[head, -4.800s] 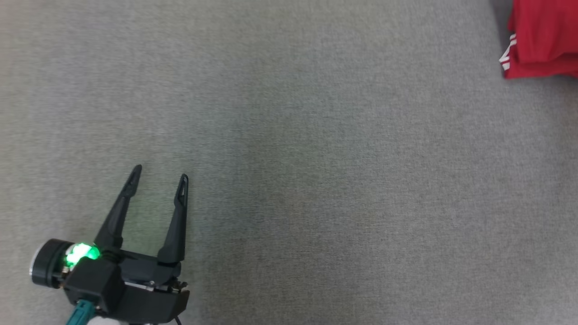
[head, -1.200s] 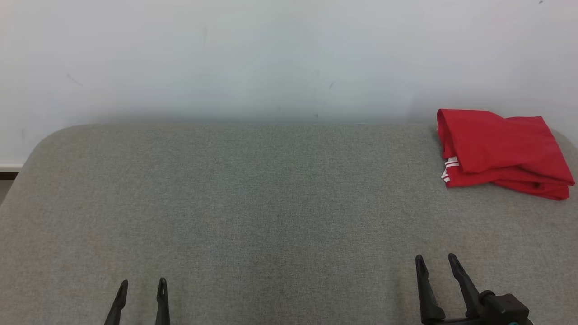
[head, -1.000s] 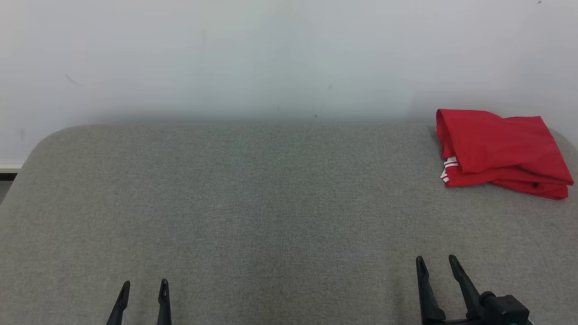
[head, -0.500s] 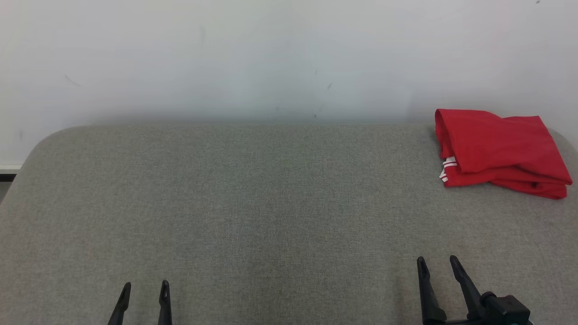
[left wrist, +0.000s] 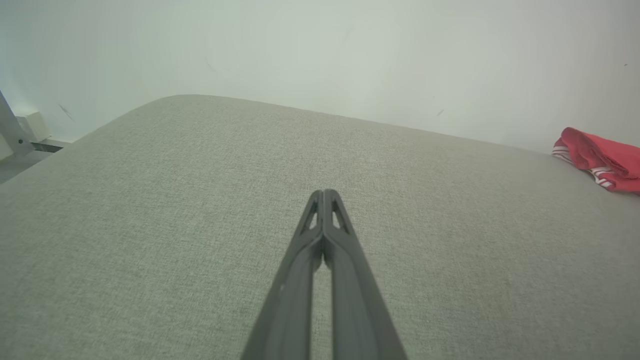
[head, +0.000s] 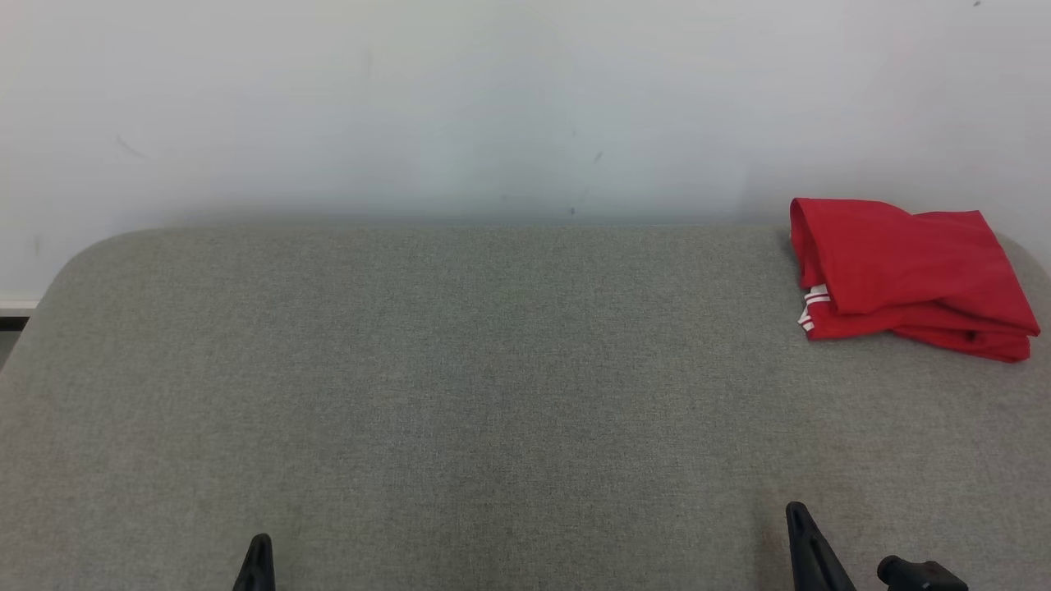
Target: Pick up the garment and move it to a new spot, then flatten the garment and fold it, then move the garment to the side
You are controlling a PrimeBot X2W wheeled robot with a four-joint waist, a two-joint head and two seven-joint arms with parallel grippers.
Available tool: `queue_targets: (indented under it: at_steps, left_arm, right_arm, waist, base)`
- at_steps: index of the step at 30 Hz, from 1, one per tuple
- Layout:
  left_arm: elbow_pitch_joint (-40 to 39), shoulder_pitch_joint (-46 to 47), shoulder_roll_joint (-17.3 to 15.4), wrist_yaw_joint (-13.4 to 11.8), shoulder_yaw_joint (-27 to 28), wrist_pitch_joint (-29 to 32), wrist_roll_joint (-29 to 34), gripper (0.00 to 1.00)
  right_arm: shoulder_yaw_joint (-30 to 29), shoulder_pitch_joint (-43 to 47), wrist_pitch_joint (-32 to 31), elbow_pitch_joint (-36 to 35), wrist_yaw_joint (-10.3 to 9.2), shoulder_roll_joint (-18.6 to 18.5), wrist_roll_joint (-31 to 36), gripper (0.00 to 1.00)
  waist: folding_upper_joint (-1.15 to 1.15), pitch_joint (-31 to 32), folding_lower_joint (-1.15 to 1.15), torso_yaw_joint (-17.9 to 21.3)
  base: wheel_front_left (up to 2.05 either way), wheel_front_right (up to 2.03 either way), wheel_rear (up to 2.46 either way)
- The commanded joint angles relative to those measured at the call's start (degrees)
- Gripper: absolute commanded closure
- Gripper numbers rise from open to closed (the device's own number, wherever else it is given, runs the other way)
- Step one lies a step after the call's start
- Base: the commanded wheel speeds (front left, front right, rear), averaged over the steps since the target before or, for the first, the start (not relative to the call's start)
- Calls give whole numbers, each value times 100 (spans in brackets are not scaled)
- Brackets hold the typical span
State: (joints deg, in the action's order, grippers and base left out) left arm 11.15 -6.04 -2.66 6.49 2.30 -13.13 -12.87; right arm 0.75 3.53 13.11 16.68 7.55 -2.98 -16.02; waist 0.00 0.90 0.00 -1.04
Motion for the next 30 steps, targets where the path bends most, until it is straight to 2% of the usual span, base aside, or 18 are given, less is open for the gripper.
queue_targets:
  at_steps: [1, 16, 30]
  left_arm:
    - [-129, 20, -15, -5, 45, 40, -266, 100]
    - [-344, -29, -18, 18, 168, 365, -1868, 100]
    - [-482, -49, -20, 37, 274, 617, -3040, 100]
  right_arm:
    - [11, -123, -37, -112, -1, -30, -277, 100]
    - [35, -271, -400, -196, -2, -83, -1842, 100]
    - [36, -370, -680, -264, -3, -107, -2984, 100]
  waist:
    - [0, -1, 0, 1]
    - [0, -14, 0, 14]
    - [0, -25, 0, 26]
  base:
    - [0, 0, 0]
    - [0, 0, 0]
    - [0, 0, 0]
